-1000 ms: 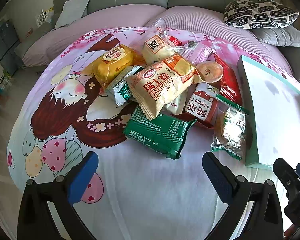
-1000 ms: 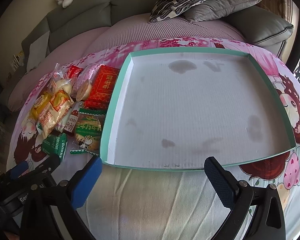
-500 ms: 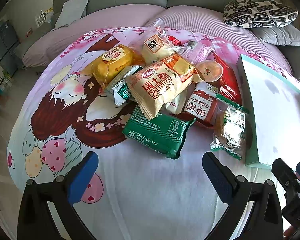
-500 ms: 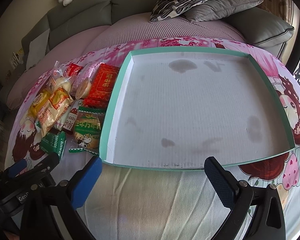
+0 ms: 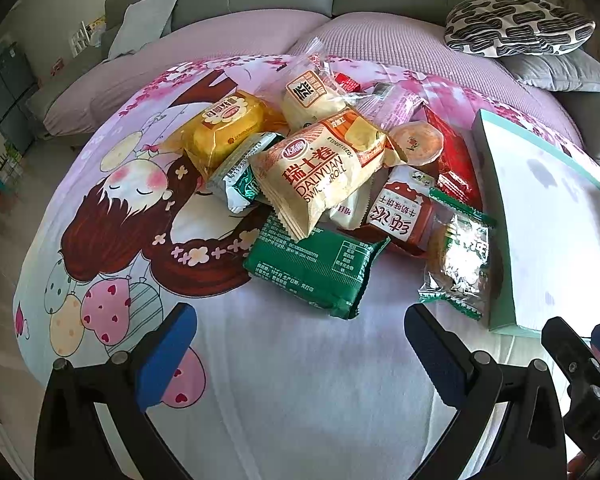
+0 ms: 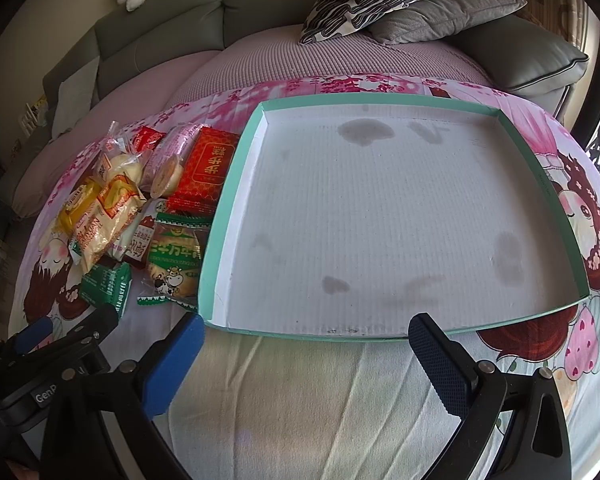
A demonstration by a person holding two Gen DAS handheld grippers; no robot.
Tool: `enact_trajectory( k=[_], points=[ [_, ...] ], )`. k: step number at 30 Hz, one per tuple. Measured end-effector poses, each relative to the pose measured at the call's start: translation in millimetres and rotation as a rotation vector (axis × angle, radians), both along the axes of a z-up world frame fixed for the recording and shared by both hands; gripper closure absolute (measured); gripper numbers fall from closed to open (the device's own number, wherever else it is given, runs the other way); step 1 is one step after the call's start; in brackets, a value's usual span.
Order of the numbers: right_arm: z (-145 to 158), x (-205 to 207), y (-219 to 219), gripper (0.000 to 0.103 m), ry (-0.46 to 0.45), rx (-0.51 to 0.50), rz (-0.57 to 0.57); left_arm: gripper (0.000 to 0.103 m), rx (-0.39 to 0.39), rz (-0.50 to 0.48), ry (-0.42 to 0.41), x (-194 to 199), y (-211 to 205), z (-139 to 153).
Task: Organize snacks
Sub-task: 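Grasp the green biscuit pack with the left gripper while the right gripper grasps the round cookie packet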
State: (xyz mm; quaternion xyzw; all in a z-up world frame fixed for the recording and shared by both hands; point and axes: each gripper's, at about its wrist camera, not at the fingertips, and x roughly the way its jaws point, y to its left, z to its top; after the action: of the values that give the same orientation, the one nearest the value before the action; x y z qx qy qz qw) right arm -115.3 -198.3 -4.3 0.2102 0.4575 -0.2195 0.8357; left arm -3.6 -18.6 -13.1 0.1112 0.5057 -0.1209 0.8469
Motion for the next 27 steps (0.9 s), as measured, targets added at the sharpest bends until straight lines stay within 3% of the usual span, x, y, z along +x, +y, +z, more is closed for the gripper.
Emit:
enact_trajectory(
  k=[8,13,17,21,27],
  points=[
    [7,0,-4,0.0,-0.059,0.026,-0.009,0.0,-0.073,0.09,-0.001,14,22,5],
    [16,11,11,0.0,-0.099,0.006,0.063,0.0,-0.108,0.154,-0.004,25,41,7],
    [19,24,30,0.0,-0.1,-0.036,0.146,0.0,-0.156,0.181,0.049,35,50,1],
    [20,35,45,0.0,-0.093,-0.089,0.203,0.0,-0.156,0.197,0.07,43,49,-3],
    [16,45,41,0.0,-0.09,-0.069,0.186,0.0,-0.18,0.178,0.145,57,35,-17]
  ],
)
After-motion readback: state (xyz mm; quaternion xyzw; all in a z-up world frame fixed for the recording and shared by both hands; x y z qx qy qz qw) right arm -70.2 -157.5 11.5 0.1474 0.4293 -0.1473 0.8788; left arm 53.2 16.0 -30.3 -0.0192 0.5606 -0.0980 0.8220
